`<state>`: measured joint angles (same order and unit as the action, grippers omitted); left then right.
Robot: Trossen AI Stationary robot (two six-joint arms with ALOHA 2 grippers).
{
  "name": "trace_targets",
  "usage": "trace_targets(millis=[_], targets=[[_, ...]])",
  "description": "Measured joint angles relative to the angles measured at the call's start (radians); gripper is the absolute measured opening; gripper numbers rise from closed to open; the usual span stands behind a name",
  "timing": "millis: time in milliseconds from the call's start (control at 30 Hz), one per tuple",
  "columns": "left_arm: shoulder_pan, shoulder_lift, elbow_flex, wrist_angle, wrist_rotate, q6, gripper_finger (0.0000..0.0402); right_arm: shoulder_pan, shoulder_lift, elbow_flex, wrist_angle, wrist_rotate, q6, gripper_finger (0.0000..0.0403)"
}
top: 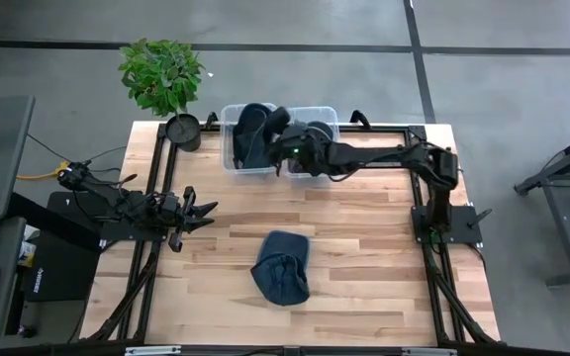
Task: Pick & Place hat
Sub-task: Put the blue cap into the left transparent bin
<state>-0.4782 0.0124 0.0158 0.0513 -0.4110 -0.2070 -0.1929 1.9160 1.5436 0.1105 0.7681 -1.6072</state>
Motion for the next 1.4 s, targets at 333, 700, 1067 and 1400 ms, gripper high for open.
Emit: trace_targets(millis=[333, 700, 1067, 1400], targets=[[0.0, 0.0, 0.0, 0.0, 0.0, 0.0, 0.0, 0.117, -0.214, 0.0, -0.179, 0.207, 0.43, 0.0193], [0.0, 0.0, 0.0, 0.0, 0.0, 0.0, 0.0, 0.322, -0.421, 0.0, -0.459, 0.337, 1.13, 0.0193], [0.0, 0.0, 0.0, 0.0, 0.0, 0.0, 0.0, 0.453, -0.506, 0.0, -0.537, -0.038, 1.998, 0.0193], [0.0, 0.0, 0.0, 0.0, 0.0, 0.0, 0.0, 0.47, -0.498, -0.169, -0.542, -0.621, 2.403, 0.0193]])
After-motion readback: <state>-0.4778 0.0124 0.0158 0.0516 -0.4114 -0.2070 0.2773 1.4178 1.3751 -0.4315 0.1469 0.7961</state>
